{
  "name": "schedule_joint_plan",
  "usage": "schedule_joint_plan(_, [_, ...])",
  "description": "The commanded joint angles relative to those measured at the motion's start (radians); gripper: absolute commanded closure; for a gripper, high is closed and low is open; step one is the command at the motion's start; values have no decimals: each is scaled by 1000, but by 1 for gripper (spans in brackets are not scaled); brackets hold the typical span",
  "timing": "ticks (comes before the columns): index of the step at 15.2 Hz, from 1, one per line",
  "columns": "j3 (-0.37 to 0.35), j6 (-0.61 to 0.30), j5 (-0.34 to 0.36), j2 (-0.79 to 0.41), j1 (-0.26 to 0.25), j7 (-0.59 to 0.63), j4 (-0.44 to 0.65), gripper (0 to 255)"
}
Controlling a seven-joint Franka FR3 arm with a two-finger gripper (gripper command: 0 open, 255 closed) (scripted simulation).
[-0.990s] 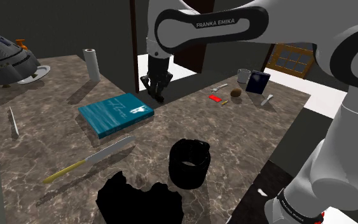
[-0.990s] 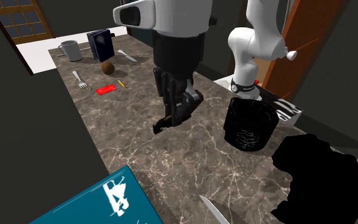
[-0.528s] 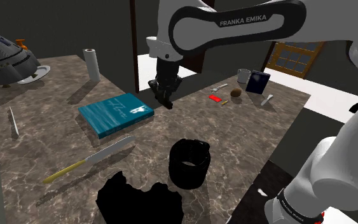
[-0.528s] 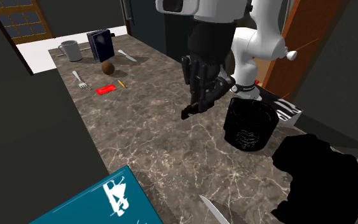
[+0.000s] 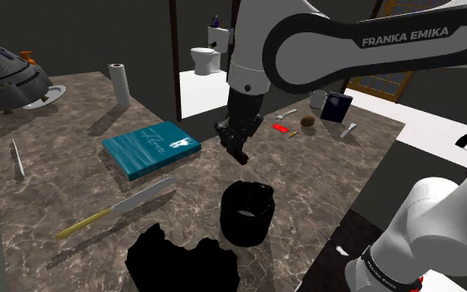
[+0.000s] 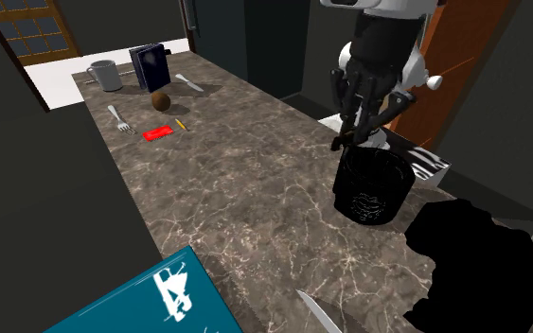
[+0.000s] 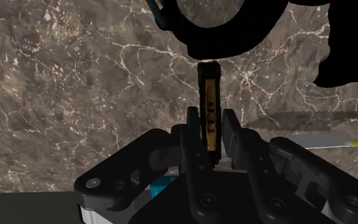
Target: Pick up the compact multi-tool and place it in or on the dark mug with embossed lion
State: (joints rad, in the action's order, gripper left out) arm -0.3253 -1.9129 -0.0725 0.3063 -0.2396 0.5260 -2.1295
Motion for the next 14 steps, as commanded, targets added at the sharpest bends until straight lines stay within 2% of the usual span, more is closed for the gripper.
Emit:
schedule_joint_plan(1, [-9,12,-21,62,-17,15,-47,255])
schedule_joint_plan(6, [-35,56,-83,236,-73,60,-171,255])
schedule_joint_plan(14, [-50,-53,-92,227,-79,62,-271,255])
